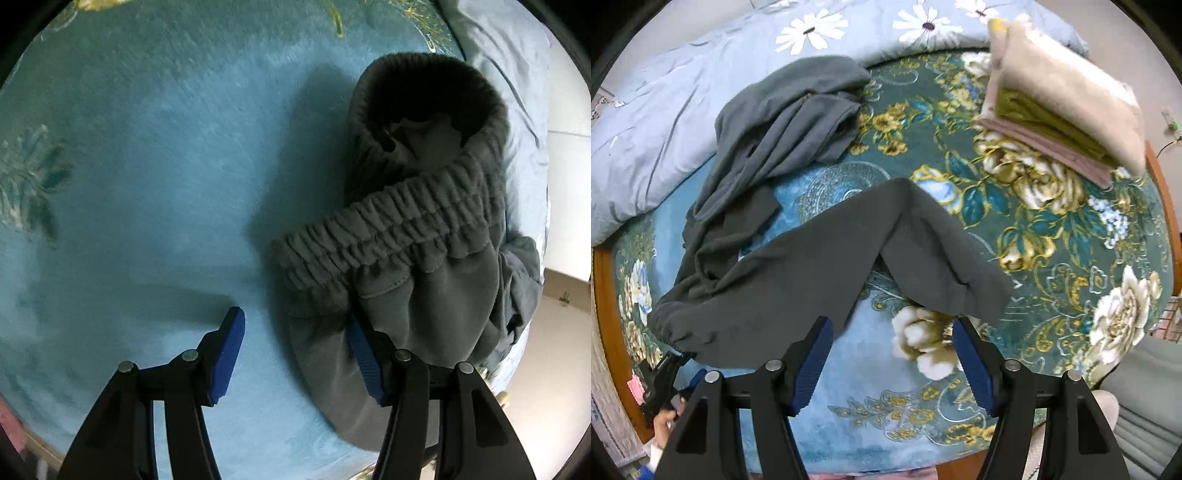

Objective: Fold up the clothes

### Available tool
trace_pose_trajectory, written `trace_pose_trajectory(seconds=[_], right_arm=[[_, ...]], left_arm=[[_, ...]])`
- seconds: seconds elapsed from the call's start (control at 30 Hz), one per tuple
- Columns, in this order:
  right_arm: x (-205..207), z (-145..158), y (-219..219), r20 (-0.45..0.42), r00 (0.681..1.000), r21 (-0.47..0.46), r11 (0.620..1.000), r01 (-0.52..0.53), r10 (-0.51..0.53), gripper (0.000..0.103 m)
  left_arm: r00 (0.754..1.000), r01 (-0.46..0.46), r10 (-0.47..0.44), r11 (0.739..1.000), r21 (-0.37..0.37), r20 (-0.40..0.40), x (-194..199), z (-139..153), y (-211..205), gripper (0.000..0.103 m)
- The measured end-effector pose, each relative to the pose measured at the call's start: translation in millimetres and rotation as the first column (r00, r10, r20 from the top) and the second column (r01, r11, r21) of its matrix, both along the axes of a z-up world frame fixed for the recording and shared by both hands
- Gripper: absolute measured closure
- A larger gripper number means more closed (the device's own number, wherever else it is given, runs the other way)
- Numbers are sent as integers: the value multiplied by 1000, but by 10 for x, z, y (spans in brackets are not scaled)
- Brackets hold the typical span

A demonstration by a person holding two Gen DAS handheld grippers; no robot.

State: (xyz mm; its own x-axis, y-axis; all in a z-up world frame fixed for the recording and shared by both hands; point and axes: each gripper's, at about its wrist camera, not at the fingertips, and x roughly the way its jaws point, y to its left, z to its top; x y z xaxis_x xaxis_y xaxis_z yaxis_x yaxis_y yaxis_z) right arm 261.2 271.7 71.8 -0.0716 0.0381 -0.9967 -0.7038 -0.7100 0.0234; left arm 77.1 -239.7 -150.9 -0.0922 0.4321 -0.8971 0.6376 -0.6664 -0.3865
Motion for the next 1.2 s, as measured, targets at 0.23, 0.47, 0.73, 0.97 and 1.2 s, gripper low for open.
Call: trace_pose_trajectory(seconds=[0.23,0.47,0.73,0.97,1.2], right_arm=[[179,168,49,-13,999,19,999,47,-47,32],[251,143,22,-37,997,-7,998,64,-64,32],[328,37,125,-82,991,-49,994,98,-102,32],[649,-323,360,-86,970,-128,968,214,-226,32],[1040,-903,675,-123,869,-300,853,428,-479,32]], left_arm=[[998,-57,57,998,31,6,-75,-30,-12,77],[993,-106,106,994,10,-44,-66,233,-100,91],[970,-198,183,976,-88,-158,-12,864,-584,95],[963,-223,186,958,-183,-196,-45,1202,-872,95],[951,-296,274,939,-172,-140,44,1239,-733,95]])
